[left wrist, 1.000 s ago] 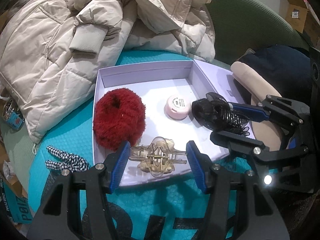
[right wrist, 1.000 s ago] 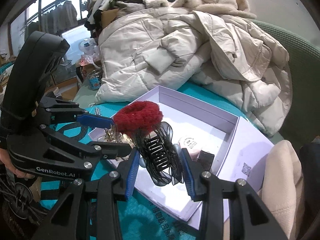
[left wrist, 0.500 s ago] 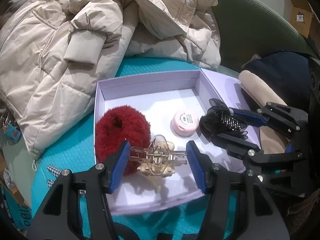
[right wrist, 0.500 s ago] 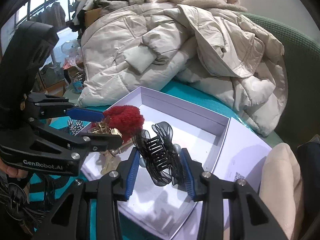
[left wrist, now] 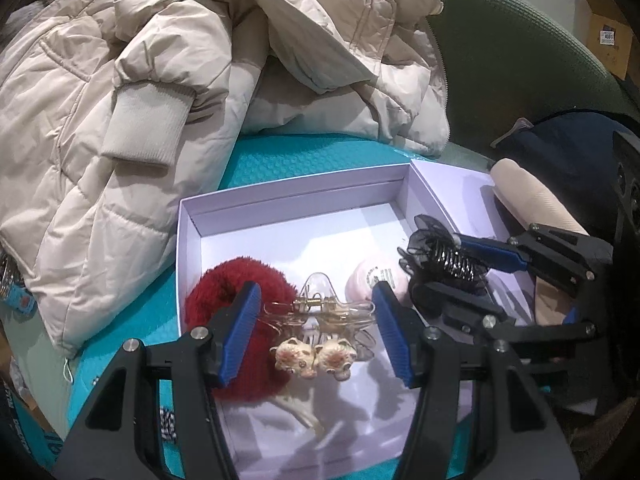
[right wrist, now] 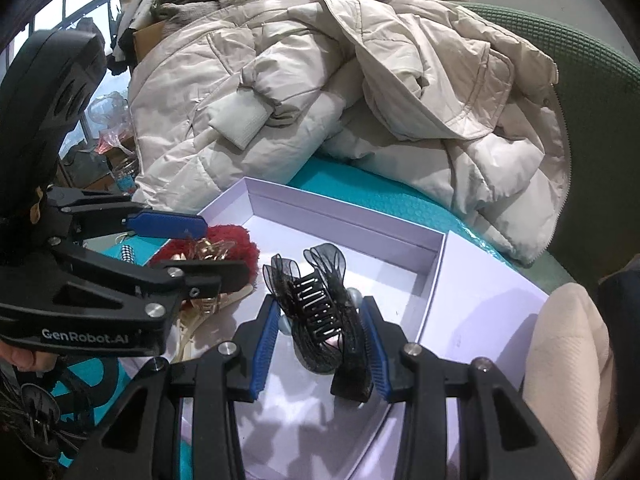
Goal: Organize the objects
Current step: 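Carry the bear clip with left tool while right tool carries claw clip into box, then open left tool releasing bear clip while right tool releases claw clip in box, then withdraw both tools from the box toward the gingham scrunchie, then grasp the black-white gingham scrunchie with the left tool, then carry the gingham scrunchie with the left tool over the box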
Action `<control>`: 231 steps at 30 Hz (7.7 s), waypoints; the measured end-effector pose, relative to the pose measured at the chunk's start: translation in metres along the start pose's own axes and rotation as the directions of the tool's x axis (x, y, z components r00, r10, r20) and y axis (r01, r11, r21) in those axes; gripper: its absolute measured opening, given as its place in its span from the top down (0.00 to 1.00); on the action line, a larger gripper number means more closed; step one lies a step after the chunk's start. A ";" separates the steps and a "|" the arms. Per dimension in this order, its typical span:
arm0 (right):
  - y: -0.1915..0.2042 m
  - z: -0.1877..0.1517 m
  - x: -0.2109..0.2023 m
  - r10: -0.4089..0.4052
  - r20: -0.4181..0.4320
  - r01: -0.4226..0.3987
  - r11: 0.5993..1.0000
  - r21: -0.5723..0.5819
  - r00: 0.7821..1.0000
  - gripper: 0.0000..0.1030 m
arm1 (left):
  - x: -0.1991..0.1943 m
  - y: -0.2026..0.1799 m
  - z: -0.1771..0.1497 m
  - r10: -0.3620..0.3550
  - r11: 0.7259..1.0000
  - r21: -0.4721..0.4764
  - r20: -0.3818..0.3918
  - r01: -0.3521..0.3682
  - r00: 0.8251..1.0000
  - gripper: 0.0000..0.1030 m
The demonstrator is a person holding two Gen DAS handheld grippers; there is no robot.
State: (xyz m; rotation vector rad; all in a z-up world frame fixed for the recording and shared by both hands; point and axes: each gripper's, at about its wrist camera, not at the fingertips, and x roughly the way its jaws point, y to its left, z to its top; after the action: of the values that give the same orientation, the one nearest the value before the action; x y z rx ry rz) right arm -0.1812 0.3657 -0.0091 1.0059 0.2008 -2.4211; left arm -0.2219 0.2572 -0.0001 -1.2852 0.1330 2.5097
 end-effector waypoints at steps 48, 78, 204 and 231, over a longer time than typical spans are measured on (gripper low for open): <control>0.000 0.001 0.007 -0.045 -0.046 0.046 0.999 0.011 0.998 0.52 | 0.003 -0.003 0.001 0.103 0.995 0.016 -0.007 -0.102 0.995 0.37; 0.065 0.004 -0.033 0.103 0.026 -0.099 0.987 -0.128 0.994 0.52 | -0.079 0.043 -0.045 0.169 0.980 -0.115 0.027 -0.165 0.985 0.36; 0.187 -0.087 -0.018 0.153 -0.335 -0.246 0.935 -0.254 0.930 0.82 | -0.081 0.115 -0.193 0.041 0.991 -0.117 -0.133 -0.057 0.990 0.87; 0.187 -0.057 -0.065 0.098 -0.205 -0.140 0.969 -0.205 0.974 0.82 | -0.148 0.081 -0.172 0.006 0.999 -0.035 -0.057 -0.008 0.998 0.87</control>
State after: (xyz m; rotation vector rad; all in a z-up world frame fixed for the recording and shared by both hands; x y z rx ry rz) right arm -0.0126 0.2486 0.0061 1.1170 0.4506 -2.1376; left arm -0.0338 0.1074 0.0122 -1.3727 0.1069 2.4930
